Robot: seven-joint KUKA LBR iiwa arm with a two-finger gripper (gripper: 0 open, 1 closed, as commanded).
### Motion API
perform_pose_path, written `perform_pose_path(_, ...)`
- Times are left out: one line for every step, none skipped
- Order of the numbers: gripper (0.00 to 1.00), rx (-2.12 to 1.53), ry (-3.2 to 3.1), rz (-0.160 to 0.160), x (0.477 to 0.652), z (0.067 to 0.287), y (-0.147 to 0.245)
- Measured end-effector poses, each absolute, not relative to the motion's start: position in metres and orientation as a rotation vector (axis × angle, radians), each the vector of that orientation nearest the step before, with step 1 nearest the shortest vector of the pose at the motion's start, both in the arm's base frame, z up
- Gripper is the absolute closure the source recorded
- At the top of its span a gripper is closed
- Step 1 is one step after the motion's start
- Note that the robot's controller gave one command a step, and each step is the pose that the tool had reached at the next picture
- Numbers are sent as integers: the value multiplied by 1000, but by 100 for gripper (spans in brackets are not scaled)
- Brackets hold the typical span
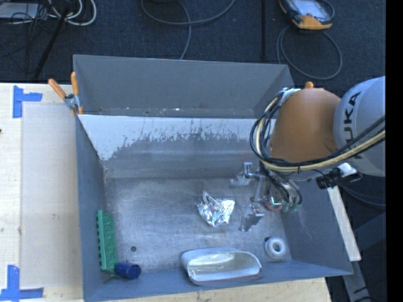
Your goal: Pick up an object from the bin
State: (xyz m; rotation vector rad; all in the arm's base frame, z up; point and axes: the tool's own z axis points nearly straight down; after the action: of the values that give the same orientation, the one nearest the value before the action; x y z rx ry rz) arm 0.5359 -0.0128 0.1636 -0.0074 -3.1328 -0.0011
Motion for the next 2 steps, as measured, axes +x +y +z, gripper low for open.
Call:
perform_pose_path(0, 48, -3145, 1, 538, 72, 49)
perform_pose_path(0, 625, -3084, 2, 491, 155, 10)
